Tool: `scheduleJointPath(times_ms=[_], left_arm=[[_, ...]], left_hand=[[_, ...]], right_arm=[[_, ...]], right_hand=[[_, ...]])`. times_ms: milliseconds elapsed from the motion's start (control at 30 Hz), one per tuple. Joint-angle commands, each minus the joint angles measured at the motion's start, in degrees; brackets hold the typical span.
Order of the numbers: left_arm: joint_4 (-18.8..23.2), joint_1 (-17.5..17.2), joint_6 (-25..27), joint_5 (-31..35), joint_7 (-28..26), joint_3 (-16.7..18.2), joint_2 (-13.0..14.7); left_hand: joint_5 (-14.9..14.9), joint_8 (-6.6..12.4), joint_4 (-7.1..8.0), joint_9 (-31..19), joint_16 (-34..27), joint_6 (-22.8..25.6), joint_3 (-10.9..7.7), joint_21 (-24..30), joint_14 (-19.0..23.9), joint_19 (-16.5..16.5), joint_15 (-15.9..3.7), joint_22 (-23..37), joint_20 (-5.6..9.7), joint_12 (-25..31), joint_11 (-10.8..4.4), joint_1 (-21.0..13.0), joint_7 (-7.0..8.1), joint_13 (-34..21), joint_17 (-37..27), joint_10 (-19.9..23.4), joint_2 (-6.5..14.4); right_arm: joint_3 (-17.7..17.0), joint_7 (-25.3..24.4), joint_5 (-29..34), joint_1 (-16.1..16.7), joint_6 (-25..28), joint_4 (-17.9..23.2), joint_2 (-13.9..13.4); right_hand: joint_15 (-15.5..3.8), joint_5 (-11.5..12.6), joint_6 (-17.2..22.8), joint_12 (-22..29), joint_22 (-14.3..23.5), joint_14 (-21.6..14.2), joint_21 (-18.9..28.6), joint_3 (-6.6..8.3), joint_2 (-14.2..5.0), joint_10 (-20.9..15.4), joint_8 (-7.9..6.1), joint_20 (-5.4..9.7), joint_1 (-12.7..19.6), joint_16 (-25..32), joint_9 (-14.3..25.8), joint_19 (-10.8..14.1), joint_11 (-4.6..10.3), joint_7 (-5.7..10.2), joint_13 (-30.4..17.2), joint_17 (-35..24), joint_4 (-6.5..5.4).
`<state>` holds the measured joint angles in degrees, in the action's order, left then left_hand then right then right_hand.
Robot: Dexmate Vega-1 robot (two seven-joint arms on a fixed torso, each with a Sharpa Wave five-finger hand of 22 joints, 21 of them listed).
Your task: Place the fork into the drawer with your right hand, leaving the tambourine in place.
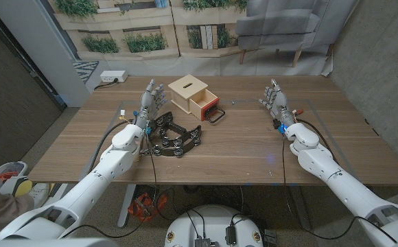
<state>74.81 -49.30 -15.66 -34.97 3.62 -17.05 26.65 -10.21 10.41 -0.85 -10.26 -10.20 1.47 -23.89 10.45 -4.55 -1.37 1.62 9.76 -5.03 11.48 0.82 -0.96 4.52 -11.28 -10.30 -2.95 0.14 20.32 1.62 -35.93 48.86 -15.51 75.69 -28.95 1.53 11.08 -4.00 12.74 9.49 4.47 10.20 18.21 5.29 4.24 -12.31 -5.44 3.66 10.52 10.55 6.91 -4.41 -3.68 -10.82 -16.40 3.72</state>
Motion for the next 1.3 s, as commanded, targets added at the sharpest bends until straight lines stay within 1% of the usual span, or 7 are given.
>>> scheduleJointPath(times_ms=[33, 433, 567, 633, 967, 1067, 1300], left_arm=[[1.7, -2.93, 4.61, 9.85, 6.67, 10.88, -7.81], [2.76, -3.75, 6.67, 16.14, 10.98, 17.4, -13.07], [2.9, -3.87, 6.73, 17.46, 11.95, 18.67, -14.06], [3.15, -4.03, 6.68, 17.61, 12.67, 19.29, -14.56], [5.41, -5.22, 5.94, 19.71, 14.1, 21.24, -15.69], [5.94, -5.38, 6.2, 19.86, 14.57, 21.65, -15.87], [7.14, -5.75, 6.55, 21.16, 15.1, 22.07, -15.62]], left_hand=[[-0.24, 0.28, 0.11, -0.09, -0.33, 0.12, -0.36, 0.4, -0.66, 0.02, 0.0, 0.29, -0.24, 0.43, -0.01, -0.4, 0.35, -0.12, -0.14, -0.27, -0.04], [-0.24, 0.32, 0.12, -0.08, -0.34, 0.22, -0.3, 0.41, -0.75, -0.08, 0.12, 0.29, -0.22, 0.47, 0.18, -0.45, 0.23, -0.09, -0.13, -0.26, 0.01], [-0.25, 0.32, 0.13, -0.08, -0.33, 0.22, -0.29, 0.41, -0.83, -0.11, 0.14, 0.29, -0.18, 0.45, 0.16, -0.47, 0.24, -0.09, -0.13, -0.34, 0.03], [-0.25, 0.34, 0.13, -0.08, -0.3, 0.28, -0.28, 0.41, -0.92, -0.14, 0.18, 0.29, -0.18, 0.46, 0.14, -0.49, 0.22, -0.08, -0.13, -0.33, 0.06], [-0.25, 0.36, 0.13, -0.07, -0.33, 0.36, -0.24, 0.45, -1.0, -0.15, 0.17, 0.29, -0.13, 0.56, 0.32, -0.55, 0.15, -0.07, -0.12, -0.18, 0.12], [-0.25, 0.4, 0.12, -0.07, -0.33, 0.46, -0.25, 0.42, -1.06, -0.25, 0.22, 0.29, -0.12, 0.62, 0.35, -0.59, 0.1, -0.06, -0.11, -0.06, 0.17], [-0.25, 0.39, 0.08, -0.07, -0.34, 0.48, -0.28, 0.44, -1.08, -0.27, 0.27, 0.29, -0.1, 0.67, 0.31, -0.7, 0.04, -0.06, -0.1, 0.05, 0.28]], right_arm=[[-3.42, 1.36, 3.08, 1.49, 2.22, 1.89, 2.22], [-5.34, 1.68, 5.06, 2.08, 3.5, 2.74, 3.54], [-5.63, 1.19, 5.68, 2.29, 4.31, 3.38, 3.54], [-5.68, 1.13, 5.94, 2.29, 4.53, 3.48, 3.59], [-5.51, -0.23, 7.6, 2.53, 5.62, 5.16, 3.37], [-5.4, -0.48, 7.77, 2.5, 5.92, 5.36, 3.4], [-5.02, -1.8, 9.06, 2.9, 5.84, 6.2, 3.03]], right_hand=[[-0.21, 0.39, -0.4, 0.3, 0.27, 0.55, 0.28, 0.36, 0.17, 0.45, -0.2, -0.08, 0.18, 0.34, 0.24, 0.34, 0.13, 0.03, -0.17, -0.11, 0.07], [0.23, 0.39, -0.3, 0.11, 0.26, 0.58, 0.34, 0.37, -0.1, 0.29, -0.04, -0.02, 0.48, 0.44, 0.25, 0.23, -0.12, -0.3, -0.16, 0.34, 0.25], [0.75, 0.37, -0.53, -0.15, 0.28, 1.82, 0.02, 0.34, -0.26, 0.43, 0.21, -0.92, 0.71, 0.1, 0.27, -0.96, -0.09, -0.36, -0.19, 0.72, 0.41], [0.6, 0.36, -0.55, -0.02, 0.29, 2.27, 0.06, 0.32, -0.36, -0.13, 0.29, -0.38, 0.83, 0.06, 0.29, -1.18, -0.44, -0.61, -0.23, 0.92, 0.5], [1.05, 0.32, -0.41, -0.03, 0.29, 2.34, 0.25, 0.27, -0.47, -0.62, 0.36, 0.38, 1.11, 0.26, 0.35, -1.2, -1.12, -1.52, -0.29, 1.36, 0.74], [1.49, 0.31, -0.84, -0.22, 0.3, 3.08, 0.09, 0.23, -0.54, -0.38, 0.58, -0.24, 1.27, 0.11, 0.38, -1.92, -1.2, -1.83, -0.34, 1.57, 0.87], [1.71, 0.31, -1.22, -0.28, 0.31, 3.49, 0.06, 0.25, -0.68, -0.4, 0.75, -0.33, 1.46, 0.11, 0.4, -2.32, -1.32, -1.91, -0.39, 1.72, 0.98]])
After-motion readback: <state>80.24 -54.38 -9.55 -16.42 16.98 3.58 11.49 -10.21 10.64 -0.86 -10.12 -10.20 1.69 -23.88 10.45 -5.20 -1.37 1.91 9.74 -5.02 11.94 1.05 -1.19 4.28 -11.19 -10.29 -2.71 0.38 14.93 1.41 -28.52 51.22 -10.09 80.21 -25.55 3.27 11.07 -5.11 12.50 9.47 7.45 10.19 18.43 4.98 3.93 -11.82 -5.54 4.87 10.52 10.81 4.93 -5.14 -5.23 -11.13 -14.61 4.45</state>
